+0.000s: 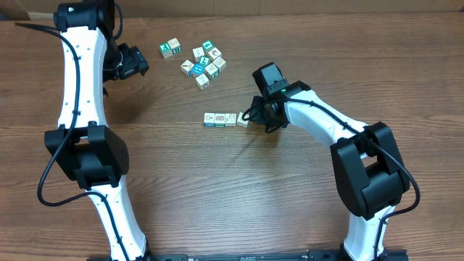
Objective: Form a horizontal line
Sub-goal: 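Push the L block left against the elephant block with the right gripper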
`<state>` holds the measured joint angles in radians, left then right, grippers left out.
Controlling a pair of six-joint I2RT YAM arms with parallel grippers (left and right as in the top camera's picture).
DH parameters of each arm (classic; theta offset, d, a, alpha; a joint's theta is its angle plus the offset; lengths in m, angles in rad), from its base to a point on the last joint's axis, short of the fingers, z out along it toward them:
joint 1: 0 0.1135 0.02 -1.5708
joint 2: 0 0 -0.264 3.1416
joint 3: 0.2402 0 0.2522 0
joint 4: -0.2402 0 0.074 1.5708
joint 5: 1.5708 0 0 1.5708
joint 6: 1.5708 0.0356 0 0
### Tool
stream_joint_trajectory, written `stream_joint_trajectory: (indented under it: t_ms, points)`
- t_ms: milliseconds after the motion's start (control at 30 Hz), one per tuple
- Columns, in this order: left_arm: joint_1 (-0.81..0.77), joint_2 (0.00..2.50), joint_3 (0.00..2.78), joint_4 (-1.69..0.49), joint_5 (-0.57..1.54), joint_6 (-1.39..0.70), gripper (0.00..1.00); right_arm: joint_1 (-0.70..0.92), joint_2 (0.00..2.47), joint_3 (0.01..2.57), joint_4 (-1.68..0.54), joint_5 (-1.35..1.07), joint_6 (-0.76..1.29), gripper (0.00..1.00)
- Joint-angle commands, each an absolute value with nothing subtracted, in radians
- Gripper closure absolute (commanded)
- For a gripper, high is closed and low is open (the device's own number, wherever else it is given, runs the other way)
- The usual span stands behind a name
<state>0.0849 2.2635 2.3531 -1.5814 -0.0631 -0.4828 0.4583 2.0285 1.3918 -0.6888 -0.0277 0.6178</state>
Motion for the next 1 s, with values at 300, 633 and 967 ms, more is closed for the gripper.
stream_joint_trajectory:
  t_ms: [300,633,967]
  points:
    - [0.078,2.263,2.357,-1.581,-0.062,-0.486,0.01,0.466,2.025,1.386,-0.643,-0.089,0.632,0.96]
    - [0.078,2.263,2.357,-1.581,-0.062,-0.486,0.0,0.467,2.026,1.386,-0.636,-0.12,0.621,0.96]
    - [0.078,2.263,2.357,-1.581,-0.062,-0.486,0.0,0.467,2.025,1.386,-0.627,-0.134,0.594,0.96]
